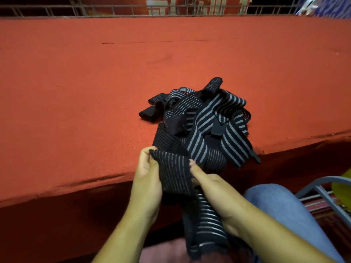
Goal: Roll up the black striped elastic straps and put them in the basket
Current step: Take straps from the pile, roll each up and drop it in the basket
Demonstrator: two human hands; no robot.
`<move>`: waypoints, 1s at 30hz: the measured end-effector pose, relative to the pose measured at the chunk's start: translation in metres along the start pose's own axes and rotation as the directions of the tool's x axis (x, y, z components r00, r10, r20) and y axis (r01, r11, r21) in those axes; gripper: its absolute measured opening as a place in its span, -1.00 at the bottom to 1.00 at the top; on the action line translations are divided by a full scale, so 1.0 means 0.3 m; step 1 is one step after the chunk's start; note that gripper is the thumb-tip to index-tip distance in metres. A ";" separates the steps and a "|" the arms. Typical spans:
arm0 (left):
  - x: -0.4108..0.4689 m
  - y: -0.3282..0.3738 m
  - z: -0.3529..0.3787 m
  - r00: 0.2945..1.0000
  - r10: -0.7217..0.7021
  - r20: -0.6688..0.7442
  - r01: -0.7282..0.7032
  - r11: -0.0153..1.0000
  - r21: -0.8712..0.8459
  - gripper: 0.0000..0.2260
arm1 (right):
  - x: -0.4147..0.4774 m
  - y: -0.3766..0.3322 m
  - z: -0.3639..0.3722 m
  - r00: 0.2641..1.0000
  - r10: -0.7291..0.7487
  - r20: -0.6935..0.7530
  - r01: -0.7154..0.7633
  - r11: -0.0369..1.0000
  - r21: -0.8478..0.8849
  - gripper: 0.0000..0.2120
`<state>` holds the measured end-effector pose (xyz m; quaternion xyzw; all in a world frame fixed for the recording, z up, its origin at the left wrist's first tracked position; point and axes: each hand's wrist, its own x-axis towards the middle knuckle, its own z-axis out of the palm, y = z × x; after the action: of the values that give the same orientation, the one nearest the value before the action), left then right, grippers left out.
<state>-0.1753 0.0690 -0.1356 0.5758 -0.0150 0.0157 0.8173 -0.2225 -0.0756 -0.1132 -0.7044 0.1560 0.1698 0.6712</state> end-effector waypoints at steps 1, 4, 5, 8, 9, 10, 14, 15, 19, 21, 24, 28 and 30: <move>-0.006 0.003 0.001 1.000 0.003 0.012 -0.003 1.000 -0.002 -0.86 | 0.015 -0.009 0.017 1.000 -0.016 0.004 0.016 1.000 0.016 -0.41; -0.013 0.021 0.001 0.999 0.015 0.031 -0.014 1.000 -0.022 -0.79 | 0.050 -0.019 0.024 0.999 -0.033 -0.009 0.033 0.998 0.061 -0.71; -0.011 0.033 -0.002 0.999 0.030 0.022 -0.029 0.999 -0.041 -0.76 | 0.060 -0.020 0.015 0.999 -0.024 -0.037 0.026 0.999 0.042 -0.73; 0.016 0.075 -0.041 0.996 0.060 -0.068 -0.073 0.975 -0.210 -0.78 | 0.087 -0.025 -0.015 0.991 -0.033 -0.133 0.028 0.999 -0.039 -0.60; 0.022 0.091 -0.054 0.996 0.048 -0.079 -0.068 0.958 -0.280 -0.80 | 0.095 -0.028 -0.026 0.988 -0.037 -0.150 0.033 0.999 -0.028 -0.57; 0.026 0.107 -0.064 0.997 0.022 -0.072 -0.045 0.941 -0.335 -0.81 | 0.106 -0.035 -0.029 0.987 -0.060 -0.149 0.058 0.998 -0.019 -0.56; -0.007 0.158 -0.075 0.994 -0.065 0.092 0.090 0.949 -0.302 -0.91 | 0.151 -0.101 0.021 0.974 -0.206 -0.096 0.202 0.978 -0.044 -0.68; -0.011 0.161 -0.083 0.985 -0.069 0.161 0.107 0.964 -0.243 -0.94 | 0.159 -0.130 0.046 0.964 -0.263 -0.048 0.259 0.963 -0.076 -0.73; 0.017 0.146 -0.141 0.941 -0.176 0.291 0.165 0.984 0.062 -0.83 | 0.198 -0.194 0.108 0.938 -0.301 0.170 0.339 0.896 -0.286 -0.64; 0.041 0.124 -0.159 0.954 -0.235 0.189 0.209 0.967 0.145 -0.77 | 0.205 -0.183 0.095 0.938 -0.315 0.142 0.343 0.894 -0.288 -0.65; 0.064 0.099 -0.173 0.957 -0.261 0.128 0.217 0.935 0.281 -0.66 | 0.180 -0.154 0.071 0.939 -0.340 0.053 0.341 0.903 -0.260 -0.70; 0.065 0.062 -0.147 0.937 -0.295 0.186 0.210 0.903 0.376 -0.61 | 0.083 -0.079 0.036 0.951 -0.307 -0.042 0.309 0.950 0.039 -0.80; 0.057 0.056 -0.133 0.928 -0.315 0.197 0.218 0.891 0.399 -0.63 | 0.040 -0.052 0.013 0.961 -0.255 -0.105 0.274 0.930 0.245 -0.84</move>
<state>-0.1587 0.1125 -0.1325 0.7130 -0.0377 -0.1696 0.6793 -0.2051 -0.0707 -0.1049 -0.6317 0.1045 0.0308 0.7675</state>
